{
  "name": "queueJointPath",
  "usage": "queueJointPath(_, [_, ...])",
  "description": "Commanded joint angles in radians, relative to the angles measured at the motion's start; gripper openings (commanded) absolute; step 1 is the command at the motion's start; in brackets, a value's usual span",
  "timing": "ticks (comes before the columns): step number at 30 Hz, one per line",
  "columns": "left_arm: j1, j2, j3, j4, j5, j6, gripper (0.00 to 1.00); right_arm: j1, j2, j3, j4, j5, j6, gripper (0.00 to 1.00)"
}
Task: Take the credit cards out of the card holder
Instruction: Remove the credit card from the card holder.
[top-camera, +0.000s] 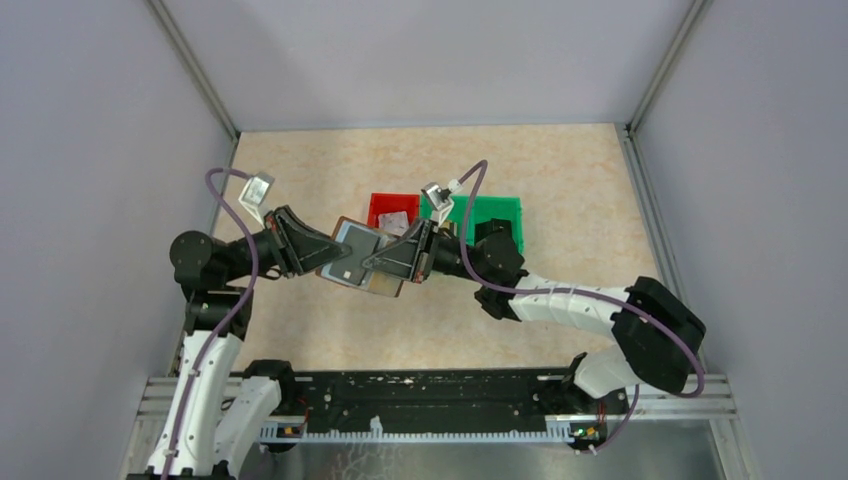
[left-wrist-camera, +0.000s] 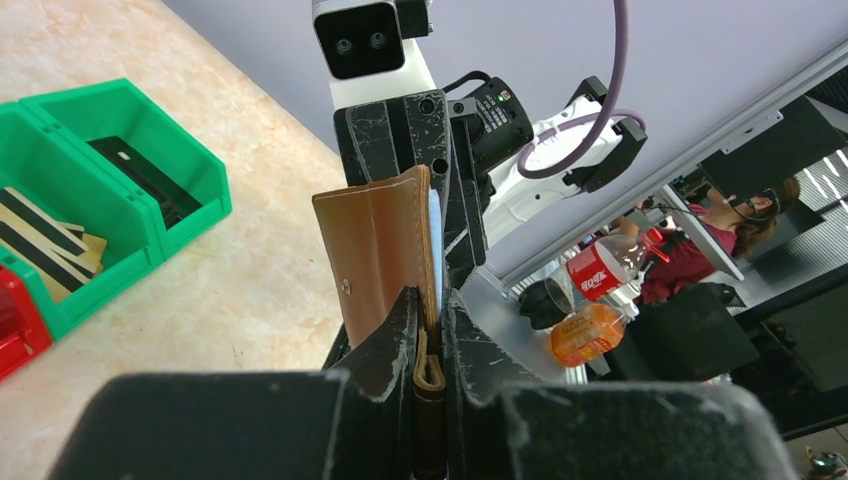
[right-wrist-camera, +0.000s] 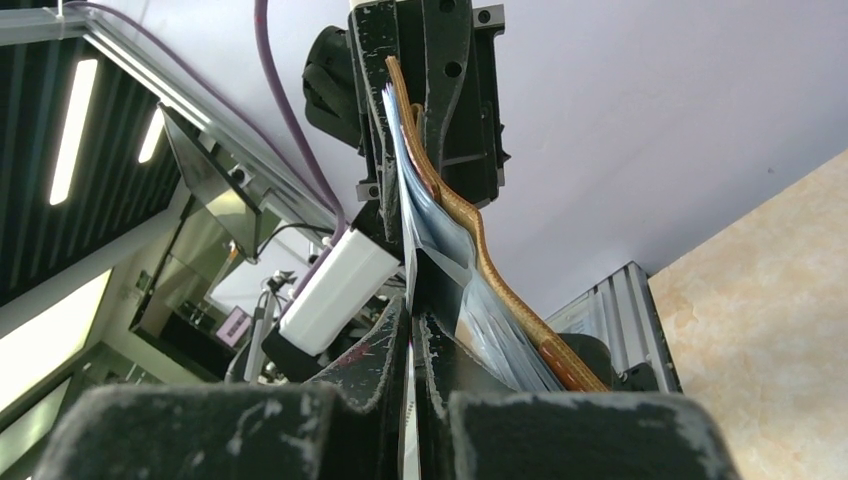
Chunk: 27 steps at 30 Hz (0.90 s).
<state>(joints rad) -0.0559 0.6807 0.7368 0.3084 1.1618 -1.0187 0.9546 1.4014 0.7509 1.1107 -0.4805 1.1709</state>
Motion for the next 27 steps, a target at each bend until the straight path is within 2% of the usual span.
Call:
queueJointPath(1, [0.005, -0.010, 0.057, 0.074, 0.013, -0.046, 0.07, -0.001, -0.069, -0.022, 0.085, 0.015, -0.020, 0.00])
queueJointPath(5, [0.005, -0.009, 0.062, 0.083, 0.020, -0.068, 0.07, -0.002, -0.079, -0.024, 0.065, 0.018, -0.036, 0.00])
queueJointPath(10, [0.005, -0.009, 0.075, 0.096, 0.021, -0.100, 0.12, -0.002, -0.101, -0.033, 0.015, 0.039, -0.064, 0.00])
queueJointPath(15, [0.005, -0.011, 0.082, 0.101, 0.019, -0.097, 0.00, -0.002, -0.111, -0.041, -0.005, 0.054, -0.079, 0.00])
queueJointPath(20, [0.005, -0.010, 0.082, 0.100, 0.019, -0.091, 0.00, -0.002, -0.104, -0.029, -0.005, 0.041, -0.075, 0.00])
queueJointPath(24, [0.005, -0.012, 0.075, 0.078, 0.013, -0.068, 0.00, -0.001, -0.063, 0.001, 0.062, 0.016, -0.028, 0.20])
queueJointPath(27, [0.005, -0.013, 0.075, 0.056, 0.005, -0.048, 0.00, -0.001, -0.023, 0.026, 0.118, 0.008, 0.014, 0.26])
